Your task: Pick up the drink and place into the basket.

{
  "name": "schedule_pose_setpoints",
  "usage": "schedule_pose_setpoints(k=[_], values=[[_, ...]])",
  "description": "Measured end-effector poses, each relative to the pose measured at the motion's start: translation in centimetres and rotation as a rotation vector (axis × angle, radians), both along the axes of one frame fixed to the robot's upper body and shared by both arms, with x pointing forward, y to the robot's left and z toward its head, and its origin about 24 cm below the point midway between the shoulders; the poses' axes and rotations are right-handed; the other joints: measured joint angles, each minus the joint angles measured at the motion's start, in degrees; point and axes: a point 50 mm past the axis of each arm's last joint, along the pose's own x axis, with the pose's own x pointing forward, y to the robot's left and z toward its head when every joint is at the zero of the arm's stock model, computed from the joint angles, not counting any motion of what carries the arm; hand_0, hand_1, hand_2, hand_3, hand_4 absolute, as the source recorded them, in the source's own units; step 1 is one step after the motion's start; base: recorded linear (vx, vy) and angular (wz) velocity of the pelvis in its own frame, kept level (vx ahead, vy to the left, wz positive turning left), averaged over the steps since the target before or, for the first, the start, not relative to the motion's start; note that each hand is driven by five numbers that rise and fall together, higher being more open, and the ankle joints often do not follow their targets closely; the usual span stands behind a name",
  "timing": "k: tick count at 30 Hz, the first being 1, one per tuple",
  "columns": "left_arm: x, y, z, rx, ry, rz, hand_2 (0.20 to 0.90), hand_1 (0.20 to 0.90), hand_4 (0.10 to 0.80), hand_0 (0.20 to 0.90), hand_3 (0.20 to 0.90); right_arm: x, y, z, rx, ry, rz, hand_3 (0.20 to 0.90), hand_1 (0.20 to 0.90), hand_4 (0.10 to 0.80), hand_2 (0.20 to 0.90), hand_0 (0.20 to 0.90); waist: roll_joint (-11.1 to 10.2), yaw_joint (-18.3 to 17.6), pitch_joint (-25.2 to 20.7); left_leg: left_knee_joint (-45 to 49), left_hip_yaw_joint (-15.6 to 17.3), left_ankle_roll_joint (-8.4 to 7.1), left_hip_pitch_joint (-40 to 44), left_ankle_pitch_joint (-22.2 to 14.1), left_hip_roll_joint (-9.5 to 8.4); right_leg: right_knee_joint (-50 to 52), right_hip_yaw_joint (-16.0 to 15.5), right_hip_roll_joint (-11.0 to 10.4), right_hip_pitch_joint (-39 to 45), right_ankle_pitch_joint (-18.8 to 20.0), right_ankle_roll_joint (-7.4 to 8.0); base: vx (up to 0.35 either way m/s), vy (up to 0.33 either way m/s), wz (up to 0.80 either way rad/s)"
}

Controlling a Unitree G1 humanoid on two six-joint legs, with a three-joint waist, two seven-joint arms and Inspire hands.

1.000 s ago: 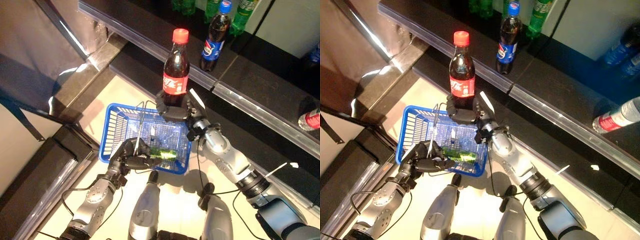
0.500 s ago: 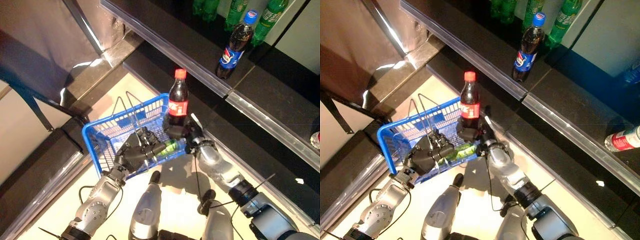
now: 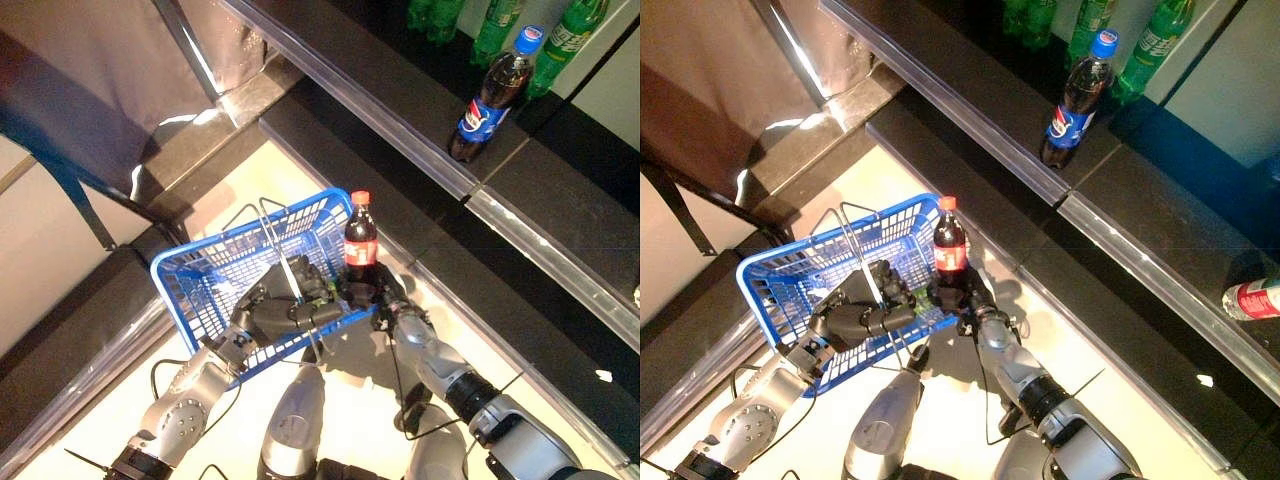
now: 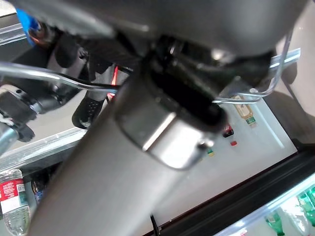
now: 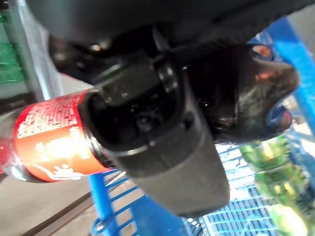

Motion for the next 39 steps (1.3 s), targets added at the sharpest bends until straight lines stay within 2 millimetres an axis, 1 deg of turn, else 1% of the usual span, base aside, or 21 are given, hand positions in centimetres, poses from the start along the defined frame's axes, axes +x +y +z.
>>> schedule_pose_setpoints(k=[4,11,14,18,20,21,27,32,34,38,39], values=[[0.1,-0.3,0.1,0.037,-0.01,-0.048,0.3,0.3,0.1,0.3,0.2,0.3,-0.5,0.0,-0.041,-0.005,-0.013,0.2,0.3,0.1,0.3,0.3,0.0,0.7,0.0,-0.4,-0.7,-0.08,0.1,0.4,-0.15,-0.1,-0.9,-0.2,0.5,-0.1,-0.02,0.015,-0.006,0.1],[0.1,-0.3,0.2,0.046,-0.011,-0.072,0.3,0.3,0.1,0.3,0.2,1.0,-0.7,0.4,-0.068,-0.017,-0.013,0.2,0.3,0.1,0.3,0.3,0.0,1.1,0.0,-0.4,-1.0,-0.1,0.1,0.4,-0.26,0.0,-1.2,-0.3,0.7,-0.2,0.08,0.004,-0.002,0.02],[0.0,-0.3,0.3,0.099,-0.034,-0.127,0.3,0.3,0.1,0.3,0.2,1.1,-0.8,0.3,-0.132,-0.018,0.006,0.2,0.3,0.1,0.3,0.3,0.0,1.2,0.0,-0.5,-1.1,-0.1,0.1,0.4,-0.36,0.0,-1.3,-0.4,0.7,-0.3,0.22,0.0,0.0,0.0],[0.4,-0.3,0.9,0.17,-0.059,-0.162,0.3,0.3,0.1,0.3,0.2,1.3,-0.5,0.0,-0.216,0.013,0.081,0.2,0.3,0.1,0.3,0.3,0.0,1.3,0.0,-0.4,-1.4,-0.19,0.1,0.5,-0.41,0.5,-1.5,-0.5,0.7,-0.5,0.32,0.001,-0.004,0.02],[0.6,-0.4,1.0,0.192,-0.066,-0.172,0.3,0.3,0.1,0.3,0.2,1.3,-0.4,-0.2,-0.231,0.03,0.108,0.2,0.3,0.1,0.3,0.3,0.0,1.3,0.0,-0.4,-1.6,-0.25,0.2,0.5,-0.5,0.9,-1.5,-0.6,0.7,-0.7,0.3,0.001,0.004,0.04],[0.7,-0.5,1.2,0.207,-0.072,-0.18,0.3,0.3,0.1,0.3,0.2,1.2,-0.2,-0.4,-0.25,0.043,0.138,0.2,0.3,0.1,0.3,0.3,0.1,1.5,0.0,-0.4,-1.7,-0.3,0.2,0.5,-0.51,1.0,-1.6,-0.6,0.7,-0.9,0.02,0.0,0.015,0.03],[0.7,-0.6,1.0,0.216,-0.059,-0.19,0.3,0.3,0.1,0.3,0.2,0.7,0.7,-1.2,-0.277,0.11,0.267,0.2,0.3,0.1,0.3,0.3,0.1,1.7,0.0,-0.4,-1.8,-0.27,0.2,0.6,-0.79,1.3,-1.6,-1.0,0.6,-1.0,0.07,0.0,0.0,0.0],[0.7,-0.5,0.8,0.246,-0.052,-0.195,0.3,0.3,0.1,0.3,0.2,0.3,0.9,-1.8,-0.252,0.162,0.32,0.2,0.3,0.1,0.3,0.3,0.1,2.5,0.0,-0.4,-1.9,-0.25,0.2,0.6,-1.09,1.8,-1.6,-1.3,0.5,-1.4,0.13,0.0,0.0,0.0],[0.6,-0.5,0.8,0.252,-0.049,-0.198,0.3,0.3,0.1,0.3,0.2,0.3,0.9,-1.9,-0.207,0.192,0.324,0.2,0.3,0.1,0.3,0.3,0.1,2.7,-0.1,-0.4,-2.0,-0.22,0.1,0.6,-1.17,1.8,-1.7,-1.4,0.5,-1.4,0.14,0.0,0.0,0.0],[0.6,-0.4,0.9,0.257,-0.051,-0.2,0.3,0.3,0.1,0.3,0.2,-0.1,0.9,-2.7,0.052,0.312,0.283,0.2,0.3,0.1,0.3,0.3,0.1,2.8,-0.1,-0.4,-2.1,-0.16,0.2,0.7,-1.28,1.9,-1.9,-1.5,0.6,-1.5,0.17,0.004,0.003,0.01],[0.6,-0.4,0.9,0.257,-0.055,-0.203,0.3,0.3,0.1,0.3,0.2,-0.2,0.9,-3.2,0.16,0.359,0.251,0.2,0.3,0.1,0.3,0.3,0.2,2.9,-0.1,-0.5,-2.3,-0.16,0.1,0.7,-1.4,2.0,-2.1,-1.7,0.7,-1.6,0.2,0.022,0.013,0.08]])
